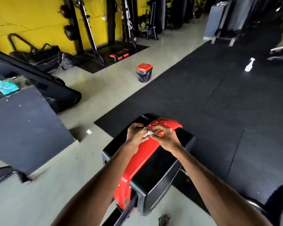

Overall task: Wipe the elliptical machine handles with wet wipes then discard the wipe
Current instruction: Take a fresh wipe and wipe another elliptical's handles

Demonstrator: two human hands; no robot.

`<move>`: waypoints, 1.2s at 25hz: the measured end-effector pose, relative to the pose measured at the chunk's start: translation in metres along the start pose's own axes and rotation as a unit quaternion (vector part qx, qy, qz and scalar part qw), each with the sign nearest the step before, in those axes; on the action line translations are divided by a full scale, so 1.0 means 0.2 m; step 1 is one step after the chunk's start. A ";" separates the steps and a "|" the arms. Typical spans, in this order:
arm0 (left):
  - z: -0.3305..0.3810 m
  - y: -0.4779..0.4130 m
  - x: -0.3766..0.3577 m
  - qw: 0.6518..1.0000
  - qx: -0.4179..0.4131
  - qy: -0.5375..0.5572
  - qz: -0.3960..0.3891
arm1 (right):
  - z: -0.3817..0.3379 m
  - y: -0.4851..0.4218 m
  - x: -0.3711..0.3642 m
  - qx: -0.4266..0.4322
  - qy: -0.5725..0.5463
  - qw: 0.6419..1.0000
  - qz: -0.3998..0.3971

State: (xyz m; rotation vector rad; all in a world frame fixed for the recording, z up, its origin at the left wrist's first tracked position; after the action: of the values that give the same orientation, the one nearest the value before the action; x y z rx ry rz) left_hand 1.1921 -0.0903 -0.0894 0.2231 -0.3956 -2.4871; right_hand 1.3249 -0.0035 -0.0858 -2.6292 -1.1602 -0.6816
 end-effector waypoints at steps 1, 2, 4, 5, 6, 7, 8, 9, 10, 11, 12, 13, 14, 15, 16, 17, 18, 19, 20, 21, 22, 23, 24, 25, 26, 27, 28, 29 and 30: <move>0.02 -0.10 -0.08 1.000 0.002 -0.006 -0.013 | 0.05 -0.07 0.08 -0.002 -0.001 1.000 0.008; 0.04 -0.20 -0.15 0.999 0.006 -0.018 -0.027 | 0.10 -0.15 0.16 -0.008 -0.003 1.000 0.017; 0.11 -0.38 -0.26 0.997 0.019 -0.054 -0.047 | 0.18 -0.31 0.32 -0.038 -0.022 0.999 0.022; 0.14 -0.48 -0.31 0.995 0.021 -0.077 -0.058 | 0.22 -0.38 0.40 -0.061 -0.029 0.998 0.017; 0.17 -0.57 -0.36 0.993 0.015 -0.099 -0.069 | 0.28 -0.46 0.47 -0.083 -0.036 0.996 0.013; 0.20 -0.65 -0.40 0.990 0.005 -0.121 -0.075 | 0.32 -0.54 0.53 -0.096 -0.045 0.994 0.012; 0.22 -0.73 -0.44 0.987 -0.003 -0.139 -0.075 | 0.37 -0.61 0.60 -0.102 -0.064 0.993 0.015; 0.24 -0.82 -0.48 0.986 -0.008 -0.148 -0.077 | 0.41 -0.69 0.66 -0.104 -0.083 0.991 0.018; 0.26 -0.90 -0.53 0.985 -0.011 -0.153 -0.081 | 0.44 -0.76 0.73 -0.107 -0.097 0.989 0.021; 0.29 -0.98 -0.59 0.985 -0.011 -0.152 -0.081 | 0.47 -0.83 0.79 -0.113 -0.107 0.988 0.021; 0.32 -1.05 -0.66 0.987 -0.011 -0.141 -0.080 | 0.51 -0.91 0.85 -0.114 -0.116 0.987 0.016; 0.34 -1.13 -0.72 0.989 -0.009 -0.125 -0.075 | 0.55 -0.99 0.91 -0.112 -0.128 0.985 0.008; 0.37 -1.21 -0.79 0.991 -0.006 -0.114 -0.069 | 0.59 -1.07 0.97 -0.109 -0.142 0.984 -0.001; 0.38 -1.29 -0.86 0.992 -0.001 -0.110 -0.063 | 0.64 -1.16 1.02 -0.106 -0.151 0.983 -0.011; 0.39 -1.37 -0.92 0.992 0.005 -0.111 -0.064 | 0.69 -1.25 1.08 -0.103 -0.157 0.982 -0.018; 0.41 -1.46 -0.98 0.991 0.008 -0.113 -0.068 | 0.73 -1.35 1.14 -0.099 -0.162 0.981 -0.025; 0.42 -1.57 -1.05 0.992 0.008 -0.112 -0.063 | 0.79 -1.45 1.21 -0.094 -0.171 0.980 -0.035; 0.44 -1.68 -1.12 0.993 0.010 -0.107 -0.048 | 0.84 -1.56 1.29 -0.089 -0.178 0.979 -0.048; 0.46 -1.77 -1.18 0.995 0.017 -0.099 -0.022 | 0.89 -1.66 1.38 -0.088 -0.180 0.978 -0.063; 0.48 -1.86 -1.25 0.995 0.030 -0.091 0.010 | 0.93 -1.76 1.46 -0.089 -0.175 0.977 -0.078; 0.51 -1.95 -1.31 0.995 0.044 -0.082 0.038 | 0.97 -1.87 1.55 -0.088 -0.173 0.976 -0.095; 0.53 -2.02 -1.38 0.994 0.060 -0.070 0.063 | 1.02 -1.95 1.62 -0.088 -0.170 0.975 -0.116; 0.56 -2.09 -1.43 0.993 0.072 -0.056 0.081 | 1.04 -2.03 1.69 -0.081 -0.167 0.973 -0.135; 0.58 -2.16 -1.48 0.992 0.078 -0.042 0.091 | 1.05 -2.10 1.74 -0.072 -0.163 0.972 -0.154; 0.61 -2.24 -1.52 0.991 0.082 -0.026 0.101 | 1.07 -2.20 1.79 -0.071 -0.159 0.970 -0.170; 0.62 -2.31 -1.56 0.990 0.085 -0.009 0.111 | 1.08 -2.29 1.83 -0.072 -0.155 0.968 -0.185; 0.64 -2.36 -1.58 0.989 0.082 0.006 0.121 | 1.09 -2.38 1.85 -0.071 -0.153 0.965 -0.200; 0.66 -2.41 -1.59 0.989 0.076 0.017 0.125 | 1.09 -2.47 1.86 -0.066 -0.148 0.963 -0.216; 0.67 -2.45 -1.58 0.989 0.070 0.022 0.128 | 1.08 -2.55 1.85 -0.063 -0.144 0.959 -0.234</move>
State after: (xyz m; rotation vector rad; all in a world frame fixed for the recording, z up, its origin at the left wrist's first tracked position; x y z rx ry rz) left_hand 1.1479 0.5071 -0.1044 0.2645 -0.5453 -2.2013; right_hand 1.2397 0.6569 -0.1048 -2.6347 -1.9225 -0.4594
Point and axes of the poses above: each hand's wrist, its own y-axis away from the middle knuckle, its own x-axis out of the back of the hand, z = x × y, the point moved 6 cm from there along -y, towards the middle knuckle, and after that the axes turned 8 degrees about -z, right-handed, at the moved point
